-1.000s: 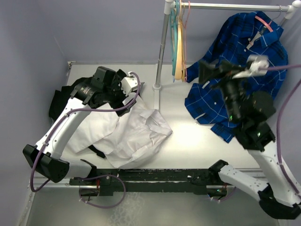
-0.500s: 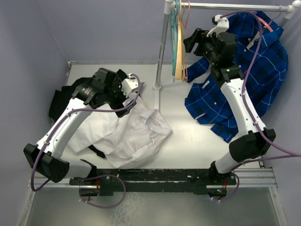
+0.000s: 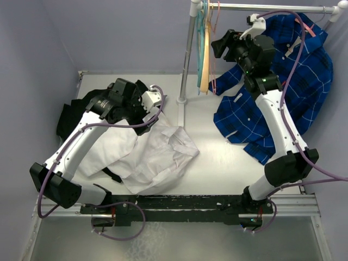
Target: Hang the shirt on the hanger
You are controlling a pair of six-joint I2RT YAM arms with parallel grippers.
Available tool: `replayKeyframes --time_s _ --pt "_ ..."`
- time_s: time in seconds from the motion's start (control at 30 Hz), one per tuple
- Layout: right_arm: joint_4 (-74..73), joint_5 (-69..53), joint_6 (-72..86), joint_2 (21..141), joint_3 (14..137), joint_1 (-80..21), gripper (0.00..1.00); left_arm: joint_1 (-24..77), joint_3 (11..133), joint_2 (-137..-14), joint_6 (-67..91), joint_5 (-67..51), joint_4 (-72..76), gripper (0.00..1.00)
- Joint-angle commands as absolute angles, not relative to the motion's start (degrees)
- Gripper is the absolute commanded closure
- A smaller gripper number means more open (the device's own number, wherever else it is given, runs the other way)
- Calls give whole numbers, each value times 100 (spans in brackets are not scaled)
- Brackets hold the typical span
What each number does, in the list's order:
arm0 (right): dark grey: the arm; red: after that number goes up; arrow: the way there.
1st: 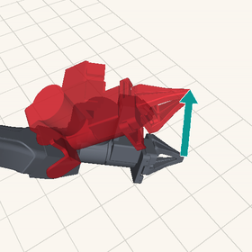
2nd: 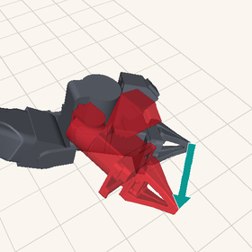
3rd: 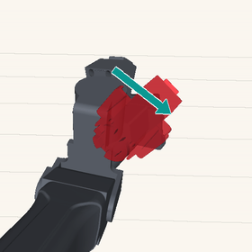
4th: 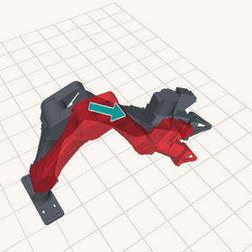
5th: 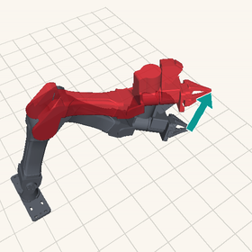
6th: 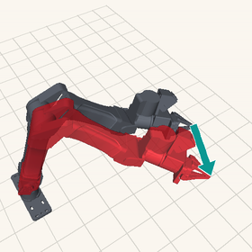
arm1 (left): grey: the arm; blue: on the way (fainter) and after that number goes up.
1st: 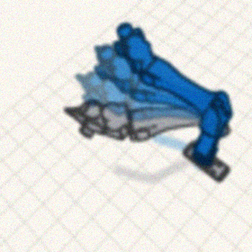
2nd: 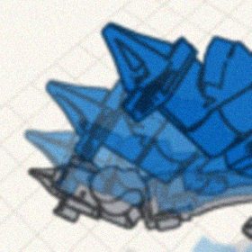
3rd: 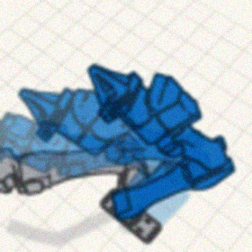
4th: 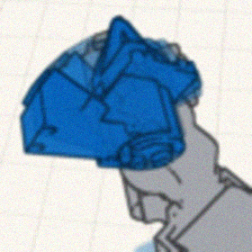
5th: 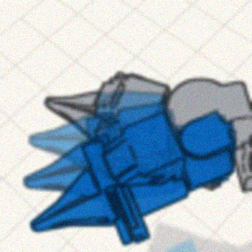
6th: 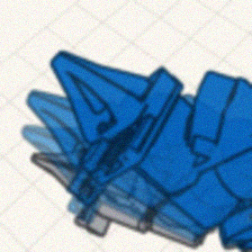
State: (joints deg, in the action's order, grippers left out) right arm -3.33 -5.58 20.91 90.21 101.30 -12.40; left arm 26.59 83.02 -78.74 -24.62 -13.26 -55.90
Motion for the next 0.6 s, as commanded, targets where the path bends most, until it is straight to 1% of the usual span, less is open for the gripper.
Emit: replayKeyframes --time_s 0.0,0.33,0.5,0.57 --pt "-118 -534 2191 9167 10404 -1230 30 2637 8469 -7842 -2485 -1269 -5432 0" --pt "-415 -549 2096 9628 11039 -1239 32 2636 8525 -7958 -2487 -1239 -5447 0" --pt "-454 -777 2174 9905 11285 -1239 45 2637 8513 -7950 -2463 -1248 -5445 0" --pt "-441 -916 2246 9992 11380 -1239 53 2637 8505 -7975 -2409 -1235 -5406 0"
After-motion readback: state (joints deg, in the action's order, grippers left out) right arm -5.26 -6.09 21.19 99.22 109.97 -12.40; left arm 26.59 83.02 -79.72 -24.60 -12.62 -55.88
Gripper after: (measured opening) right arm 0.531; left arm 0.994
